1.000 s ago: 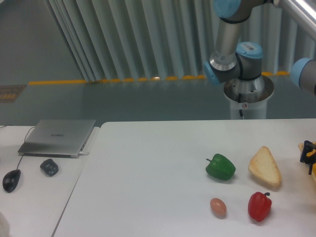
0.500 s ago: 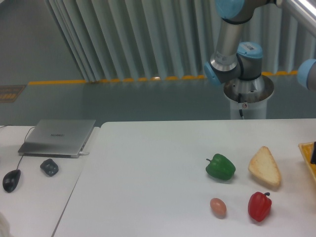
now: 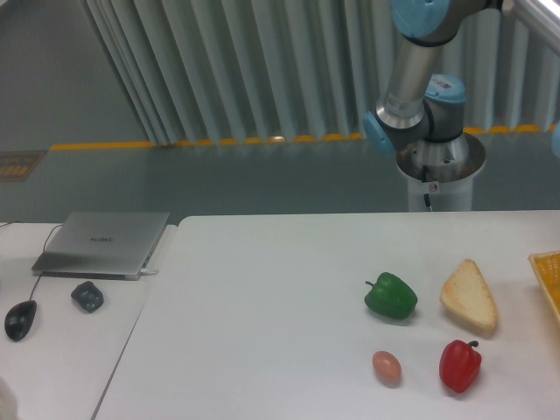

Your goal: Place the yellow pepper on the table

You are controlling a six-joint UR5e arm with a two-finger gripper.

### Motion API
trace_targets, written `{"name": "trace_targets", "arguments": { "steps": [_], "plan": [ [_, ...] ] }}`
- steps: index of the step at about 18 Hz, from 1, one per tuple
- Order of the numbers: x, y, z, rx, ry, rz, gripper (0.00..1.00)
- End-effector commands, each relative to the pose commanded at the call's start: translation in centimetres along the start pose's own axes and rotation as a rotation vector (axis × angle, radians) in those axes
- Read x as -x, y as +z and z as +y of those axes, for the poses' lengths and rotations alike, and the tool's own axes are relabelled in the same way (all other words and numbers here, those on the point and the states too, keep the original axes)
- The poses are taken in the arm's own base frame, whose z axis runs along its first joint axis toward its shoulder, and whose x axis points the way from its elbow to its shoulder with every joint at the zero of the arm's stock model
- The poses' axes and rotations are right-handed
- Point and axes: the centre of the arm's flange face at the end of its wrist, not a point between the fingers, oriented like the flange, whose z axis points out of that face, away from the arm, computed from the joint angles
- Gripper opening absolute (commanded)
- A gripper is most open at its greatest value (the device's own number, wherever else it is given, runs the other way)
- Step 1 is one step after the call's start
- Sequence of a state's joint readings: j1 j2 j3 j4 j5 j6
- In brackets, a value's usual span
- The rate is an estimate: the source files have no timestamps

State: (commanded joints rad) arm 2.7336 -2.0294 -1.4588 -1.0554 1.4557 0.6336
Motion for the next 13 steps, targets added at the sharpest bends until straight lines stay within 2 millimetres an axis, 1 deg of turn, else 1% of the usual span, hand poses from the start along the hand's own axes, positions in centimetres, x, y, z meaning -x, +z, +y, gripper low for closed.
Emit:
{"name": "trace_targets", "arguments": {
  "steps": [2,7,8,11,13],
  "plan": [
    [0.1,0.8,0.0,0.010,-0.011,0.007,1.00],
    [-0.2,1.7,0.1,0.022,-0.034,0.017,1.00],
    [-0.2,2.1,0.2,0.029,-0.039,0.021,1.00],
    [0.0,2.5,0.3,0.033,-0.058,0.025,1.00],
    [-0.4,3.1,0.4,0.043,-0.064,0.030,1.00]
  ]
}}
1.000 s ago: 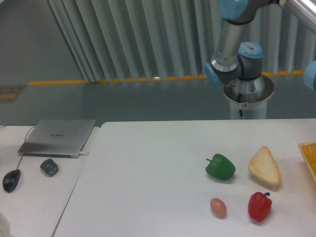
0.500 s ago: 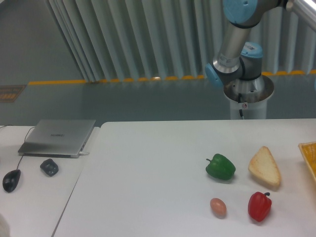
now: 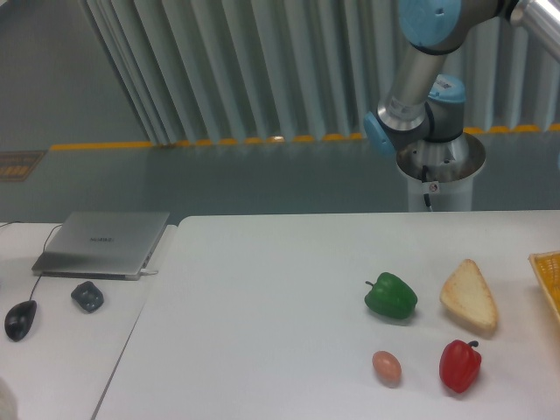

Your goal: Place the yellow pepper on the table

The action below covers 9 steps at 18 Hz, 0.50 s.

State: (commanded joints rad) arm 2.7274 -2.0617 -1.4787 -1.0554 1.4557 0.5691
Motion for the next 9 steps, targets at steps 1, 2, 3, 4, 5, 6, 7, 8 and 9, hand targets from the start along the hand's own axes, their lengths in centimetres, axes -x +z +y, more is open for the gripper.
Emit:
{"name": "trace_targets", "arguments": {
  "steps": [1,2,3,4,5,6,7,8,9],
  "plan": [
    [-0.07,0.27,0.17,0.005,0.001,0.003,1.00],
    [-0.07,0.26,0.15,0.004,0.001,0.002,1.00],
    [-0.05,0.36,0.15,0.005,0.001,0.003,1.00],
    [-0.12,0.57,0.12,0.008,0.000,0.005,1.00],
    [-0.31,0.87,0.09,0.012,0.003,0.008,1.00],
    [-0.34,1.00,0.17,0.014,0.003,0.010,1.00],
    [-0.28,1.12,0.29,0.017,0.004,0.011,1.00],
    [-0.11,1.17,0.41,0.018,0.005,0.012,1.00],
    [-0.10,1.17,0.41,0.018,0.007,0.012,1.00]
  ]
}}
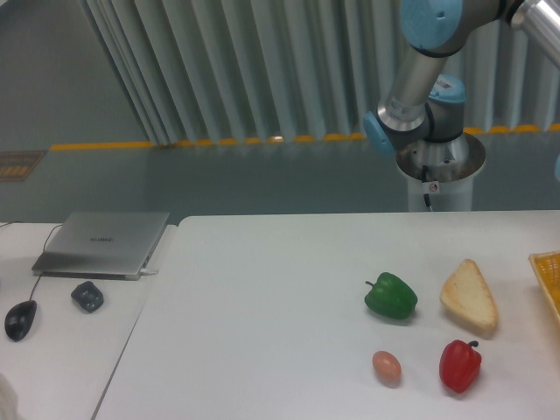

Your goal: Place the yellow pepper on the table

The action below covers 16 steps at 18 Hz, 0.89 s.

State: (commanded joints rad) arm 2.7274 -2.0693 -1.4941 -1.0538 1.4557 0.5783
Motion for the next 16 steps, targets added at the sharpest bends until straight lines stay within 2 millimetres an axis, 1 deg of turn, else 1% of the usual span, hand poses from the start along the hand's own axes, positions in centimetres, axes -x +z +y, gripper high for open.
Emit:
{"name": "trace_targets", "arguments": {
  "steps": [1,3,4,7,8,9,11,13,14,16],
  "plan": [
    [0.0,0.0,0.0,0.000,0.002,-0.002,1.00],
    [0.1,-0.2,0.0,-0.003,-0.001,-0.004,0.77],
    [0.1,-0.3,0.0,-0.003,0.001,-0.004,0.70],
    [0.1,-0.6,0.0,-0.008,0.000,-0.007,0.65],
    [0.2,-0.9,0.1,-0.013,-0.001,-0.009,0.61],
    [0.4,-1.3,0.1,-0.018,-0.005,-0.011,0.56],
    [0.2,-1.4,0.0,-0.019,-0.008,-0.009,0.42],
    [0.0,-1.2,0.1,-0.016,-0.009,-0.007,0.36],
    [0.0,-1.4,0.0,-0.018,-0.008,-0.009,0.35],
    [0.1,-2.9,-0.2,-0.044,-0.009,-0.010,0.35]
  ]
}}
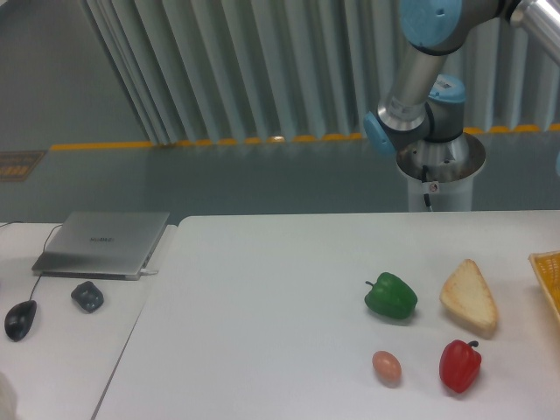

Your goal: Place the yellow pepper on the table

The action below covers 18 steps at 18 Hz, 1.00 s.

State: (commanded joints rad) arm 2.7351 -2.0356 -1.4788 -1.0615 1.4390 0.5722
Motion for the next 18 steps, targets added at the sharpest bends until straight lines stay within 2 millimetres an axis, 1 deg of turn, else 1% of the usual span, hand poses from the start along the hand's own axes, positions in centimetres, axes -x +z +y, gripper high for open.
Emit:
{"name": "trace_targets", "arguments": {
  "steps": [2,3,5,9,11,14,16,18],
  "plan": [
    [0.7,-1.6,0.1,-0.041,-0.010,0.037,0.35],
    [1.2,-2.7,0.3,-0.068,-0.022,0.064,0.35],
    [0.8,-5.4,-0.8,-0.104,-0.022,0.110,0.35],
    [0.1,-6.5,-1.4,-0.133,-0.027,0.139,0.36],
    [-0.7,-7.1,-1.7,-0.157,-0.020,0.166,0.36],
    [-3.7,-7.2,-2.8,-0.165,-0.012,0.190,0.36],
    [-7.0,-6.7,-4.0,-0.152,-0.008,0.193,0.36],
    [-9.5,-6.1,-4.4,-0.110,0.031,0.142,0.36]
  ]
}}
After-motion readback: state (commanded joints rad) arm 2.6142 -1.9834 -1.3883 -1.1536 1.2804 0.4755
